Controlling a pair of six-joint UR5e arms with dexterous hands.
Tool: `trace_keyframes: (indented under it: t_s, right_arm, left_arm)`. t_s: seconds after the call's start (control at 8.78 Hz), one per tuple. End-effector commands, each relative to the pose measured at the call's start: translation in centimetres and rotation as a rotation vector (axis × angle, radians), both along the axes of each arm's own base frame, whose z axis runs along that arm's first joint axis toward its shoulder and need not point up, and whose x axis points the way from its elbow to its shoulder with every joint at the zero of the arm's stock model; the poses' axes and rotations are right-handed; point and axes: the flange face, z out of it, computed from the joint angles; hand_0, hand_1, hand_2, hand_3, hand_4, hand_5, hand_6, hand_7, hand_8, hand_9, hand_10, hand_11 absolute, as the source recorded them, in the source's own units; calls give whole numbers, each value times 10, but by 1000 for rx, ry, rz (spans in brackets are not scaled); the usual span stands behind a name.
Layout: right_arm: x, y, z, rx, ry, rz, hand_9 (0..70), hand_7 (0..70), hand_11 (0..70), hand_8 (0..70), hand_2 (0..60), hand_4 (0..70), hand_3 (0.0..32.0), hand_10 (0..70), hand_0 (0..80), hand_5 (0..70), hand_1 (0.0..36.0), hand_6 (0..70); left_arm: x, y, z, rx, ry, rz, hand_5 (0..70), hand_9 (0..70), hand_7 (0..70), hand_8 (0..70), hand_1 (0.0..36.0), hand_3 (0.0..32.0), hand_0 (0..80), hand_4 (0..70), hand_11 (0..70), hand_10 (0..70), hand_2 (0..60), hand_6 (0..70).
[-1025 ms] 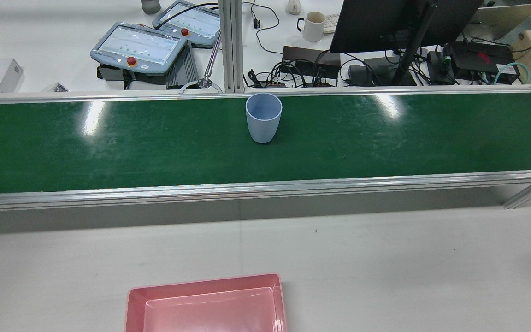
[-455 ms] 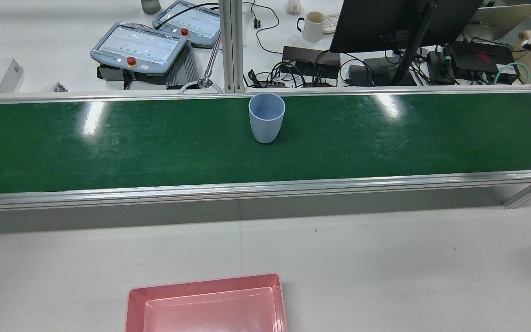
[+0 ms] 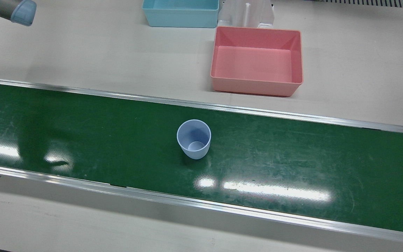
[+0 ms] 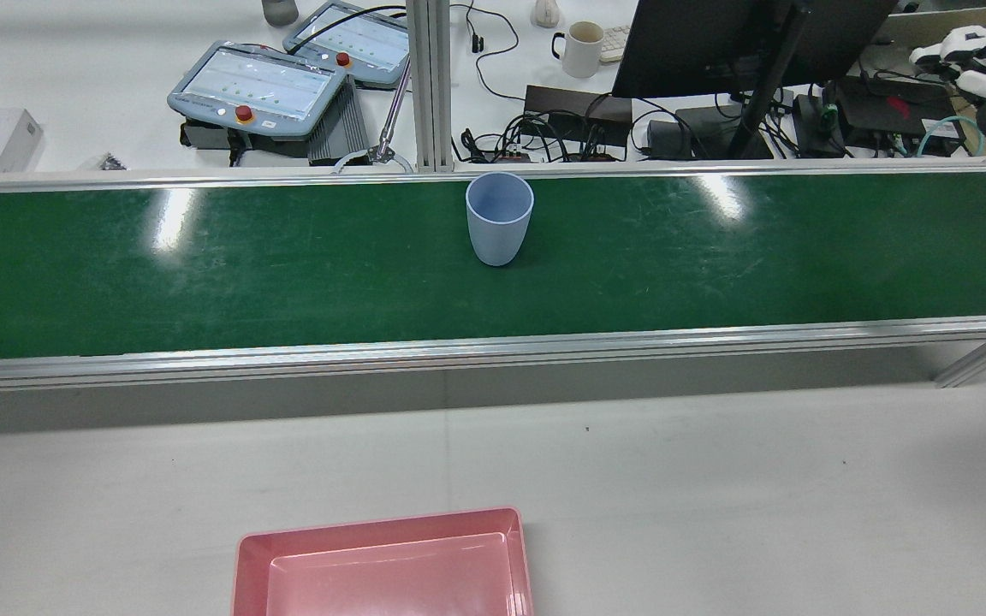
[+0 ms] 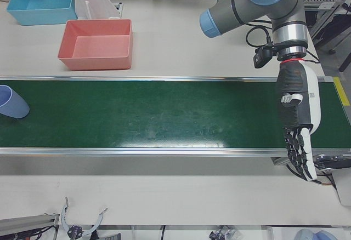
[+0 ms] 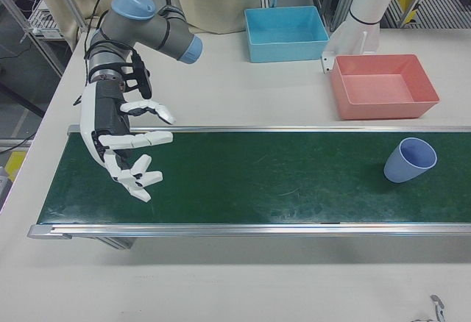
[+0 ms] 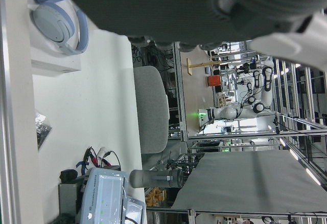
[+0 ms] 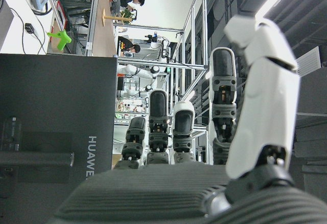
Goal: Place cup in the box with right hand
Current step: 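Swing the right hand in over the belt beside the cup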
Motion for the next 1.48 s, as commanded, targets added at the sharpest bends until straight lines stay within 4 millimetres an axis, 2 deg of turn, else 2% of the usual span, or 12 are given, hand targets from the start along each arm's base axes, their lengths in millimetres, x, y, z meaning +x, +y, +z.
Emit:
trace_keyframes:
  t_s: [0.0, 0.11, 0.23, 0.34, 0.57, 0.68, 0.8, 0.91, 1.14, 1.25, 1.37]
  right_arm:
    - [-71, -2, -16, -1, 41, -24, 307, 675, 166, 176, 18, 626, 0, 114, 505, 41, 118, 157]
    - [-104, 0, -36, 3, 30, -24, 299, 683, 141, 168, 36, 652, 0, 98, 494, 35, 110, 156]
    - [-131, 4, -69, 8, 61, -7, 281, 664, 118, 157, 49, 637, 0, 82, 493, 33, 112, 150]
    - [-156, 22, -92, 1, 89, -10, 286, 671, 113, 160, 62, 661, 0, 78, 500, 35, 123, 152]
    - [-218, 49, -112, -17, 72, -4, 283, 666, 91, 157, 71, 683, 0, 63, 495, 30, 118, 150]
    - [-232, 54, -120, -6, 88, -2, 274, 652, 76, 151, 66, 671, 0, 53, 490, 27, 113, 145]
    - [-245, 54, -129, 6, 104, 5, 270, 662, 68, 145, 61, 700, 0, 49, 483, 21, 100, 144]
    - [-253, 52, -139, -1, 106, 35, 261, 667, 57, 137, 72, 700, 0, 43, 480, 17, 98, 143]
    - [-266, 49, -165, -23, 123, 48, 233, 619, 24, 117, 68, 700, 0, 21, 470, 7, 83, 128]
    - [-268, 49, -164, -31, 137, 49, 229, 598, 13, 114, 58, 700, 0, 16, 434, 0, 43, 119]
    - [-270, 46, -163, -33, 143, 50, 228, 591, 5, 111, 62, 698, 0, 12, 388, 0, 19, 114]
  left_arm:
    - [0, 0, 0, -1, 0, 1, 0, 0, 0, 0, 0, 0, 0, 0, 0, 0, 0, 0]
    - [0, 0, -1, 0, 0, 1, 0, 0, 0, 0, 0, 0, 0, 0, 0, 0, 0, 0]
    - [0, 0, -1, 0, 0, 1, 0, 0, 0, 0, 0, 0, 0, 0, 0, 0, 0, 0]
    - [0, 0, -1, 2, 0, 1, 0, 0, 0, 0, 0, 0, 0, 0, 0, 0, 0, 0]
    - [0, 2, 1, 2, 0, 1, 0, 0, 0, 0, 0, 0, 0, 0, 0, 0, 0, 0]
    - [0, 2, 2, 3, 0, 1, 0, 0, 0, 0, 0, 0, 0, 0, 0, 0, 0, 0]
    - [0, 2, 2, 5, 1, 1, 0, 0, 0, 0, 0, 0, 0, 0, 0, 0, 0, 0]
    - [0, 2, 2, 6, 1, 1, 0, 0, 0, 0, 0, 0, 0, 0, 0, 0, 0, 0]
    - [0, 2, 1, 8, 1, 1, 0, 0, 0, 0, 0, 0, 0, 0, 0, 0, 0, 0]
    - [0, 2, 2, 6, 1, 1, 0, 0, 0, 0, 0, 0, 0, 0, 0, 0, 0, 0]
    - [0, 2, 1, 8, 1, 1, 0, 0, 0, 0, 0, 0, 0, 0, 0, 0, 0, 0]
